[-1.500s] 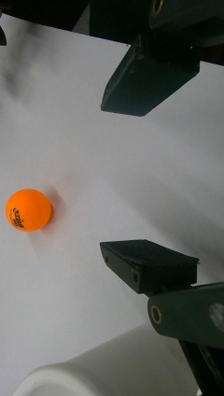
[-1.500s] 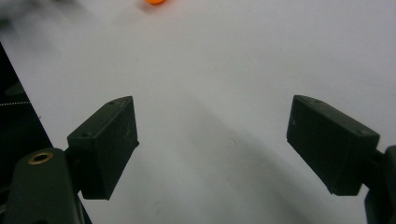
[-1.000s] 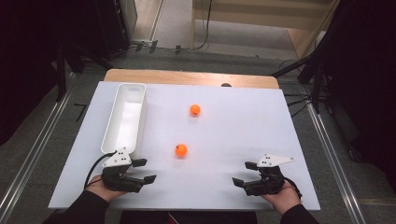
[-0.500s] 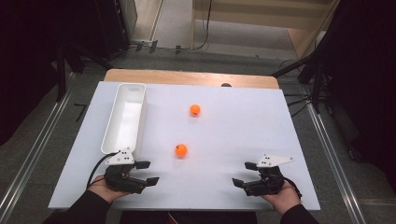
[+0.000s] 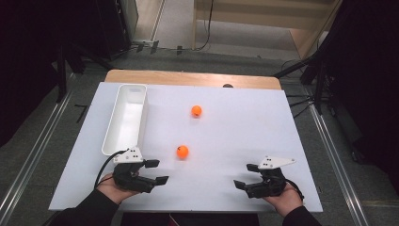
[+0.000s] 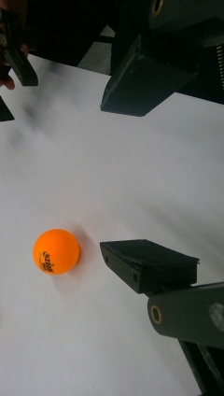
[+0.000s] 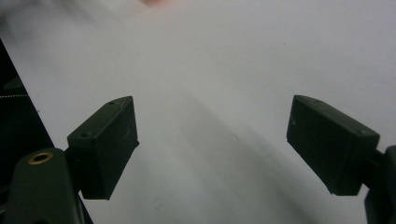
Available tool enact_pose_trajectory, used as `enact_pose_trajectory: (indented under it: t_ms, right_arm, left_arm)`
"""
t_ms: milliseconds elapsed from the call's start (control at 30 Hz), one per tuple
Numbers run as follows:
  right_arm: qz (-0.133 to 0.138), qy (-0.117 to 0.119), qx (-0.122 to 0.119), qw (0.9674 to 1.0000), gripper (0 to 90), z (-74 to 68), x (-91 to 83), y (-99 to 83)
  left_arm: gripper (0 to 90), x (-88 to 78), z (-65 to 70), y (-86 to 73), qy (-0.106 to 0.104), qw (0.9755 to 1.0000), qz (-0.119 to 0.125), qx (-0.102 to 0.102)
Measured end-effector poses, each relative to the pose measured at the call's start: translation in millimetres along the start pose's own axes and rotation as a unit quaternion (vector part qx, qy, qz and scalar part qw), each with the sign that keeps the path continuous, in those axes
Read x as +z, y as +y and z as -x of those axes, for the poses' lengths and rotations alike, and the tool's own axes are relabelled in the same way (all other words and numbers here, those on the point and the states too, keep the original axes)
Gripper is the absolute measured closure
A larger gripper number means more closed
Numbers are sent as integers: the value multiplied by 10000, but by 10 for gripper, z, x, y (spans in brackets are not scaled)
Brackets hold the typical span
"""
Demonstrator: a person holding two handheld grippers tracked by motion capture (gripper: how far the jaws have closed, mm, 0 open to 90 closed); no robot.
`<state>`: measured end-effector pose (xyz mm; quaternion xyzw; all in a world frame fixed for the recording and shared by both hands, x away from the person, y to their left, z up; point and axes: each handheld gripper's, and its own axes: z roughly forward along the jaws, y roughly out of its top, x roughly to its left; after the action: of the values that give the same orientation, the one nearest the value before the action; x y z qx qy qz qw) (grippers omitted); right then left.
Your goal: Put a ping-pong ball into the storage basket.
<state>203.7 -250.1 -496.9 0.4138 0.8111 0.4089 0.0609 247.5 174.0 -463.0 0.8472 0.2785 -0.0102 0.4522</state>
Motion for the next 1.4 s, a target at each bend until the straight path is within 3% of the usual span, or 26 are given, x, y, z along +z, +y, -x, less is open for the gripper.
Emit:
enact_pose_trajectory:
  t_ms: [200,467,767,833,1133,1300,1400]
  right_arm:
    - [-45,21,36,10000,150,-8,1,-1]
    - [-73,-39,-28,10000,150,-1,7,-3]
    - [-119,-36,-19,9999,150,-8,13,-8]
    - [-122,-37,-10,9999,149,-10,14,-8]
    - [-124,-33,-34,9999,150,-7,12,-11]
    - [-131,-34,-26,9999,150,-5,10,-16]
    - [-141,-40,-63,9999,149,-4,11,-14]
  left_arm:
    - [277,37,30,53,-9,10000,-55,71]
    - [277,23,28,140,-30,10000,-9,-43]
    - [278,69,30,263,-41,10000,33,47]
    - [279,88,21,304,-96,9999,3,-83]
    - [277,161,-8,431,60,9999,129,-77]
    - [221,217,-11,481,157,9998,102,-29]
    - [102,273,-11,511,352,9994,-38,-6]
